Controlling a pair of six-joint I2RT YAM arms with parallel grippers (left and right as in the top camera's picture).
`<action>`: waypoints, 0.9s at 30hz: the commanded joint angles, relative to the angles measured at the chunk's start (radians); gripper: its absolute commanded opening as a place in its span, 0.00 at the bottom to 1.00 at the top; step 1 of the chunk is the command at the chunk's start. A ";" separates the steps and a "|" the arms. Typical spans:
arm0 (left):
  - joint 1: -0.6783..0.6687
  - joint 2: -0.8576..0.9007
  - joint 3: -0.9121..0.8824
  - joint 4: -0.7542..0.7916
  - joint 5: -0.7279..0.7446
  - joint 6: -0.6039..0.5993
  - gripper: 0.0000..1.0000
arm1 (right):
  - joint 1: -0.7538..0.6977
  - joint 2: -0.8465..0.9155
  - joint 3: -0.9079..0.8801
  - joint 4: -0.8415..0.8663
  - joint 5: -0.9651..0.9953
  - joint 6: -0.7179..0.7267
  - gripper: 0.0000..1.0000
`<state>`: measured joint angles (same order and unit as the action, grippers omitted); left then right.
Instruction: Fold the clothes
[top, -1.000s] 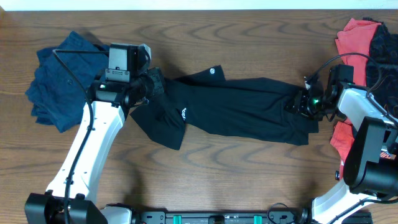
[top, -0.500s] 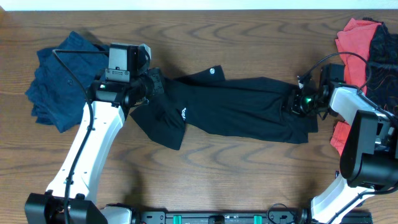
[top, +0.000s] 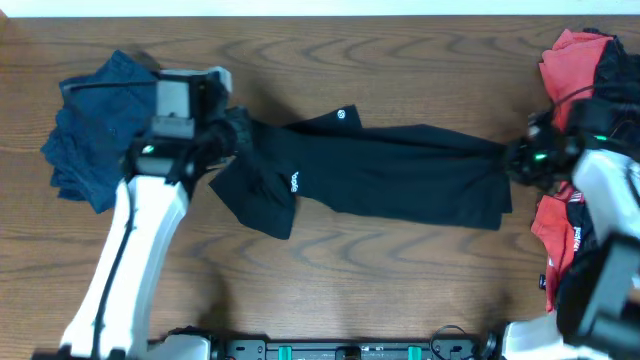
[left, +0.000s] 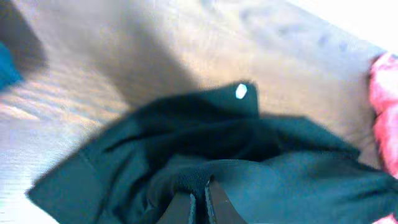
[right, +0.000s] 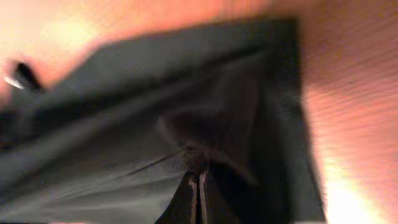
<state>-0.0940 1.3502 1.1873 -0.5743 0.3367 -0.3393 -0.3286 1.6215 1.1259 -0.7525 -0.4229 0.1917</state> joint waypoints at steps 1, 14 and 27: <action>0.036 -0.124 0.006 0.007 0.027 0.007 0.06 | -0.018 -0.130 0.084 -0.072 0.004 -0.060 0.01; 0.046 -0.494 0.032 -0.033 0.275 -0.029 0.06 | -0.018 -0.411 0.305 -0.354 0.004 -0.152 0.01; 0.046 -0.624 0.171 -0.121 0.150 -0.028 0.06 | -0.018 -0.579 0.592 -0.450 0.113 -0.164 0.01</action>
<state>-0.0540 0.7250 1.3315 -0.7044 0.5739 -0.3664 -0.3401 1.0264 1.6897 -1.2003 -0.3485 0.0456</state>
